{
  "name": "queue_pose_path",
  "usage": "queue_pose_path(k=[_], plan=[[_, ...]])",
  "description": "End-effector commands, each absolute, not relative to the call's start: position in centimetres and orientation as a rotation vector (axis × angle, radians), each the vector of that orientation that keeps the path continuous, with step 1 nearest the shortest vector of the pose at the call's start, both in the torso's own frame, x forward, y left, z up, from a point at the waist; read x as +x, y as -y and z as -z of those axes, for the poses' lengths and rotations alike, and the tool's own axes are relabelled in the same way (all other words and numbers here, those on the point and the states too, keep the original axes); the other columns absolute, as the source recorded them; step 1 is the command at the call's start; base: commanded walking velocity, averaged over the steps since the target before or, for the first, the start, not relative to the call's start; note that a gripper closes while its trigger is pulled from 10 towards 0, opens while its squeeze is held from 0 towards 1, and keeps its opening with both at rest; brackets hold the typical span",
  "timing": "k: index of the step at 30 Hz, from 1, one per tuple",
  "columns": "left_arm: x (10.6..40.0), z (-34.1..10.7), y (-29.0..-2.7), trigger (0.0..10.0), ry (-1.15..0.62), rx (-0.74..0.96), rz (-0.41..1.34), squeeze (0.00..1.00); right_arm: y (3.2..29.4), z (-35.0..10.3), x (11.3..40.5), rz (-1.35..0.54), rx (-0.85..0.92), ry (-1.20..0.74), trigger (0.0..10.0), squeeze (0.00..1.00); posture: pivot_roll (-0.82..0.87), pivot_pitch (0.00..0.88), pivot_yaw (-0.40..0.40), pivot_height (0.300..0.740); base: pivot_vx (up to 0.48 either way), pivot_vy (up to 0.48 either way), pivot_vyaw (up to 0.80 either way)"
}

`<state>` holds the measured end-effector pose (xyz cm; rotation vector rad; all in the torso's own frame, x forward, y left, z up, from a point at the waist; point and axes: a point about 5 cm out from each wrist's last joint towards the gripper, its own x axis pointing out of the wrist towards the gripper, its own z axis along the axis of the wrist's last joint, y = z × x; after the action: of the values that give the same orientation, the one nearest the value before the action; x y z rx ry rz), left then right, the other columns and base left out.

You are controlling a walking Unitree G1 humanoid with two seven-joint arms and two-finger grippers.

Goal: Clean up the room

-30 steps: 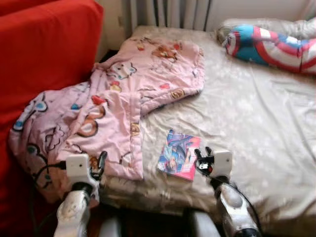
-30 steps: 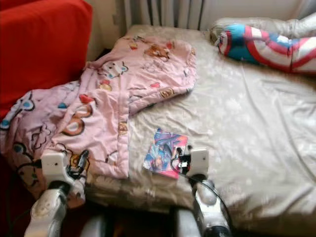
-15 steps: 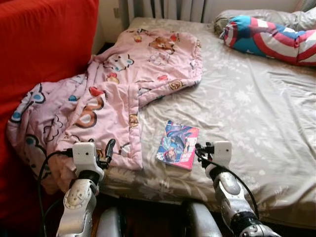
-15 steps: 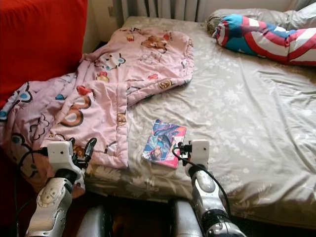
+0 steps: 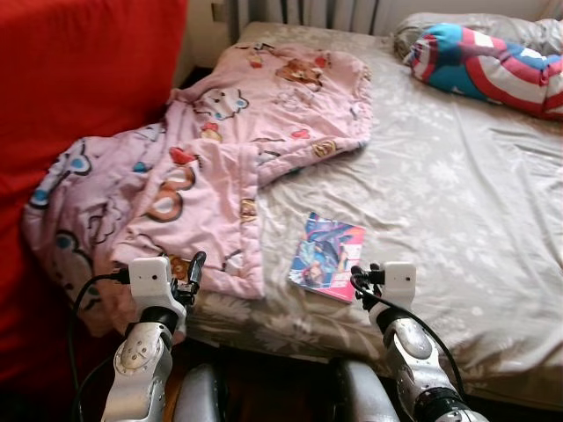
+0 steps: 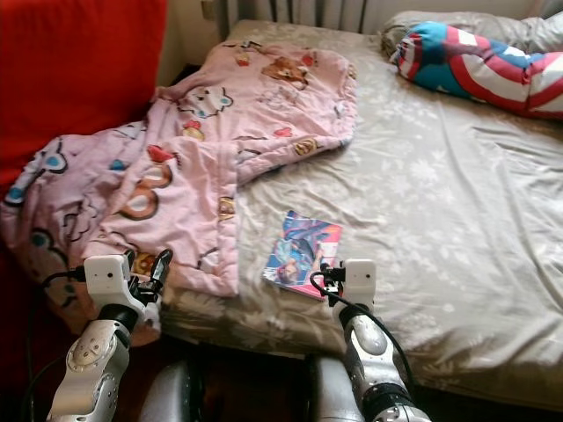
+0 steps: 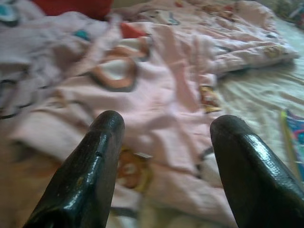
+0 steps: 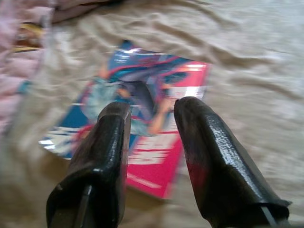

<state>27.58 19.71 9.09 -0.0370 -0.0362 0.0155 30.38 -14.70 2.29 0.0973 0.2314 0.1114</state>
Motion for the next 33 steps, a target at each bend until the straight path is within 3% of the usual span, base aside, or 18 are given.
queue_pose_path(k=[1,23,33], plan=[[27.5,-9.1,-20.0,10.0,0.025,-0.030,-0.022,0.00,14.7,-2.2,30.3,-0.103,0.104,-0.234,10.0,0.00,-0.05,0.152,-0.034,0.594,0.000,0.262,0.00],[27.7,-9.2,-19.7,10.0,0.028,-0.016,-0.001,0.00,15.3,-2.8,31.1,-0.055,0.102,-0.235,10.0,0.00,-0.05,0.155,-0.028,0.594,0.000,0.000,0.00],[27.6,-9.1,-19.6,10.0,0.023,-0.015,0.007,0.00,15.6,-3.0,31.1,-0.034,0.111,-0.208,10.0,0.00,-0.05,0.159,-0.023,0.564,0.000,0.000,0.00]])
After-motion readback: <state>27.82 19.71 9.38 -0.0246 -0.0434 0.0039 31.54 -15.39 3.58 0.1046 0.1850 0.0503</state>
